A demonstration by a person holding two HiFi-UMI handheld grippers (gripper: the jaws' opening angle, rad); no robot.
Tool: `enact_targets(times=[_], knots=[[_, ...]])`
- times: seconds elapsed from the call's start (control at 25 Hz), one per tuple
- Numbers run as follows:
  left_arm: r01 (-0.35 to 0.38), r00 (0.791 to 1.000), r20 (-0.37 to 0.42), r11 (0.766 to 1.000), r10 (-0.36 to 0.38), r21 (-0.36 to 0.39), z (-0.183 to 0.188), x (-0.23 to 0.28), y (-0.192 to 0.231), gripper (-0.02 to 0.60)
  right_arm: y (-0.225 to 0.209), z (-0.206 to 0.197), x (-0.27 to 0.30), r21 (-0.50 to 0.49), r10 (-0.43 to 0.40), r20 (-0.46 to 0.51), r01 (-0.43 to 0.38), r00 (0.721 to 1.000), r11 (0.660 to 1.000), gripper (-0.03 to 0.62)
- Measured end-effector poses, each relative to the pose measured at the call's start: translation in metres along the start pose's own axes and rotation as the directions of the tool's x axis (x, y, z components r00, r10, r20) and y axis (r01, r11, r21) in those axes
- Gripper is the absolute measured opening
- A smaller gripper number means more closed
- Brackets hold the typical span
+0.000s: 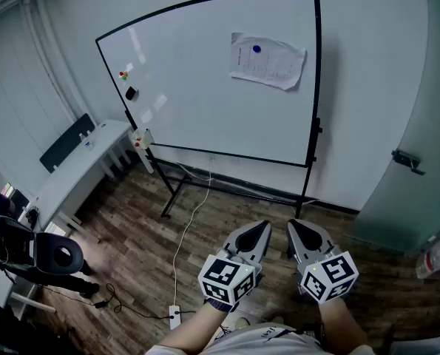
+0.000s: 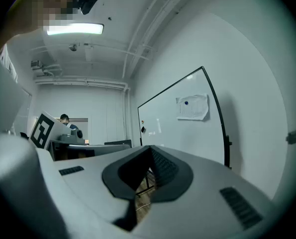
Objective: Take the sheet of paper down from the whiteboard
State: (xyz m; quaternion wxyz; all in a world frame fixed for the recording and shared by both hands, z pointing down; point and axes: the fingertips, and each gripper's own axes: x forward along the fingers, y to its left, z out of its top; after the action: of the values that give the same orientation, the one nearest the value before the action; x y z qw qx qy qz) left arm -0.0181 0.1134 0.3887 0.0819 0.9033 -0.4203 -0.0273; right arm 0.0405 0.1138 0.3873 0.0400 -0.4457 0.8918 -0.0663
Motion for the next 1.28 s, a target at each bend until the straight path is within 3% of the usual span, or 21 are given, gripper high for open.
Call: enact_targets(times=[0.24,0.56,0.88,1.28], knots=[[0.001,1.000,-0.003,1.000,-0.001,0.004,-0.001,0.004,0.001,0.012,0.000,0.002,0.003,-0.012,0.001,-0.003,-0.001,1.000,1.000,0.012],[-0.028,1.000,-0.004,0.999,0.028,0.019,0.001,0.003,0.004,0.012,-0.012,0.006,-0.012,0.057,-0.005,0.026,0.003,1.000,0.998,0.014],[-0.065,0.998,0.015,0.997,0.065,0.039,0.009,0.016,0.006,0.012,-0.044,0.022,-0.030,0.080,-0.042,0.065,0.037,0.997,0.996,0.014],[-0.096,0.995,-0.014,0.994,0.097,0.055,-0.004,0.035,-0.004,0.012,-0.075,0.013,-0.035,0.125,-0.025,0.063,0.017,0.998,0.992,0.014]])
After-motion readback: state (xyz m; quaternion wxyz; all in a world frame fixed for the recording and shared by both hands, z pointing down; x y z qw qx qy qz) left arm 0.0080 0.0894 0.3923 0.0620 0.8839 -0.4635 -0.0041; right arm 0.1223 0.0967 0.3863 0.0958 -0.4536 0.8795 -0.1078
